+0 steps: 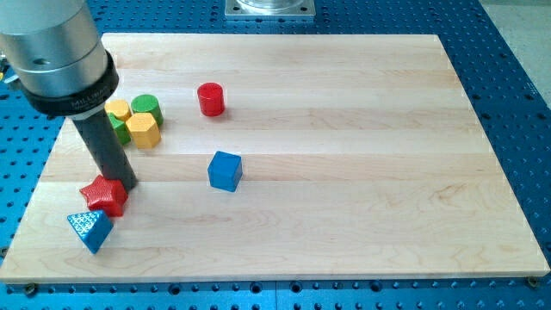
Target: Move the triangle to the left of the red star
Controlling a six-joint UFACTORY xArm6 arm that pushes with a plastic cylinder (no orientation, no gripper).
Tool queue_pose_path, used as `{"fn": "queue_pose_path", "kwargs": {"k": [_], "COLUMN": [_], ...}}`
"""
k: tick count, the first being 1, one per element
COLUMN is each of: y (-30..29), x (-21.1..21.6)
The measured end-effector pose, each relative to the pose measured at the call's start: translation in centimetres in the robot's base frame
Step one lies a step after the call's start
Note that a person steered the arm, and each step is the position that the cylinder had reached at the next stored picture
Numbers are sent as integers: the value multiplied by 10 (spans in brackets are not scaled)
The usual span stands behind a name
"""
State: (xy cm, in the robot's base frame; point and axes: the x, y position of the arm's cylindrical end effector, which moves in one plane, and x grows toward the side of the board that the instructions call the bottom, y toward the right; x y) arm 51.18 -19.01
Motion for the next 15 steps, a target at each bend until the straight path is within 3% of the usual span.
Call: {"fn": "queue_pose_path", "kwargs": {"k": [2,4,5,9,10,12,13,14,15], "y": [11,62,0,-80,-43,-45,10,126,190], "x": [30,68,106,105,99,89,105,89,54]}}
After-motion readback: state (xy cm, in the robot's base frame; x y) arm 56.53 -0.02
